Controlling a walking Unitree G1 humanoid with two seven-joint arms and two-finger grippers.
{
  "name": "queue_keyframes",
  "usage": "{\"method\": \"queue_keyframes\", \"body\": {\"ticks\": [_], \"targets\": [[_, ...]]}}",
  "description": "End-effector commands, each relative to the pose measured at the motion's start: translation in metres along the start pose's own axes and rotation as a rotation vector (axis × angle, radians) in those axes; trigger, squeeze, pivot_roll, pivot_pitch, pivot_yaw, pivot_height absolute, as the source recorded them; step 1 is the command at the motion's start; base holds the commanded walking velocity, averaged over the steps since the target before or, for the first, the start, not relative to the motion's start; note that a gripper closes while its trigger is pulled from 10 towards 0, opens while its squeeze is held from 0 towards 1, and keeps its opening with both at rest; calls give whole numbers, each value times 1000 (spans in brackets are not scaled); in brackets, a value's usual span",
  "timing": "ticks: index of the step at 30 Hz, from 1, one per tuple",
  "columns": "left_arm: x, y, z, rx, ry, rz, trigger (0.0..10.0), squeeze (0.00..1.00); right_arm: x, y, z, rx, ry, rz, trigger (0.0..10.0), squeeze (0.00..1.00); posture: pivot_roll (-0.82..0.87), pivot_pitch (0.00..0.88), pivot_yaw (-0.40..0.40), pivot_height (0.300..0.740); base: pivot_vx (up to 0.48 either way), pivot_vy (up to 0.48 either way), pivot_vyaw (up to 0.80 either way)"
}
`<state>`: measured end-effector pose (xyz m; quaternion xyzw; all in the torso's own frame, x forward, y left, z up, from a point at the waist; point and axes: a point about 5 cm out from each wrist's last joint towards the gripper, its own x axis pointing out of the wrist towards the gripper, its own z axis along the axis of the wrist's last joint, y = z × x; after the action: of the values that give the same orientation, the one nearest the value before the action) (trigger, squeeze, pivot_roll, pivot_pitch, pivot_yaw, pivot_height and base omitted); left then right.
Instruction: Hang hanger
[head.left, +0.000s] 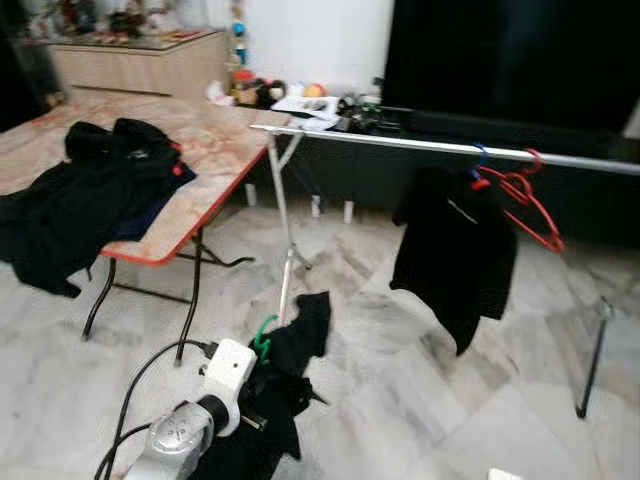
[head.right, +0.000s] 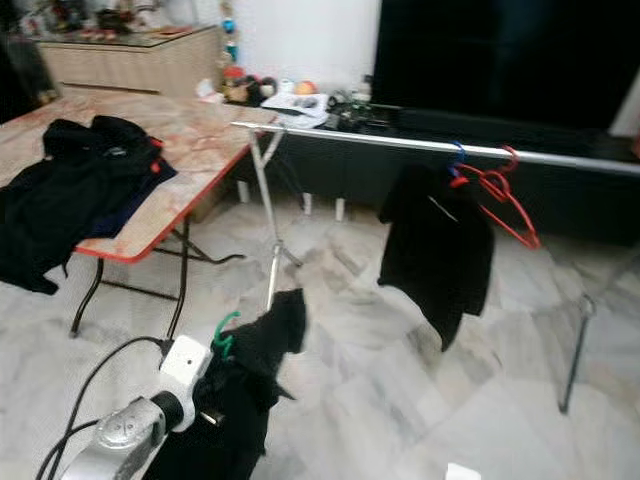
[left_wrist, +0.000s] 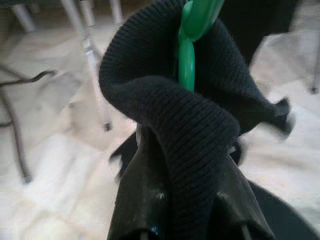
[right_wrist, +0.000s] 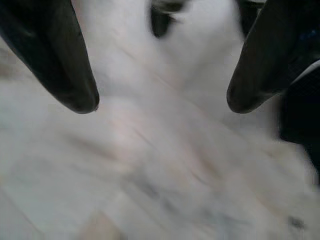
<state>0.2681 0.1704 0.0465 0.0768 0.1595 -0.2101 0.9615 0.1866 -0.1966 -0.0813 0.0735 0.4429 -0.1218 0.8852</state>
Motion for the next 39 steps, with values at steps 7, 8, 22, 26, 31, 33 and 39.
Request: {"method": "queue_keyframes", "body": {"ticks": [7,8,22,26,31,33,39], "targets": [[5,-4,12,20,-39,-14,10000,0,-2,-9,-8,2,24,-25,10000,0,97,0,-7,740,356,0,-686],[5,-4,12,20,-38,-14,10000,0,-2,-9,-8,1,24,-25,10000,0,97,0,-7,740,360,0,-644],[5,-4,12,22,-33,-19,10000,0,-2,-10,-10,-9,29,-24,10000,0,98,0,-7,740,361,0,-32],[5,-4,12,22,-33,-19,10000,0,-2,-10,-10,-8,30,-22,10000,0,97,0,-5,740,358,0,0],[5,-4,12,23,-29,-18,10000,0,-2,-10,-10,-11,33,-21,10000,0,97,0,-6,740,358,0,0],[5,-4,11,21,-27,-15,10000,0,-2,-10,-10,-12,33,-19,10000,0,97,0,-6,740,360,0,0],[3,4,1,-26,-5,44,10000,0,-2,-10,-11,-33,38,-10,10000,0,90,0,-5,740,356,0,0]]}}
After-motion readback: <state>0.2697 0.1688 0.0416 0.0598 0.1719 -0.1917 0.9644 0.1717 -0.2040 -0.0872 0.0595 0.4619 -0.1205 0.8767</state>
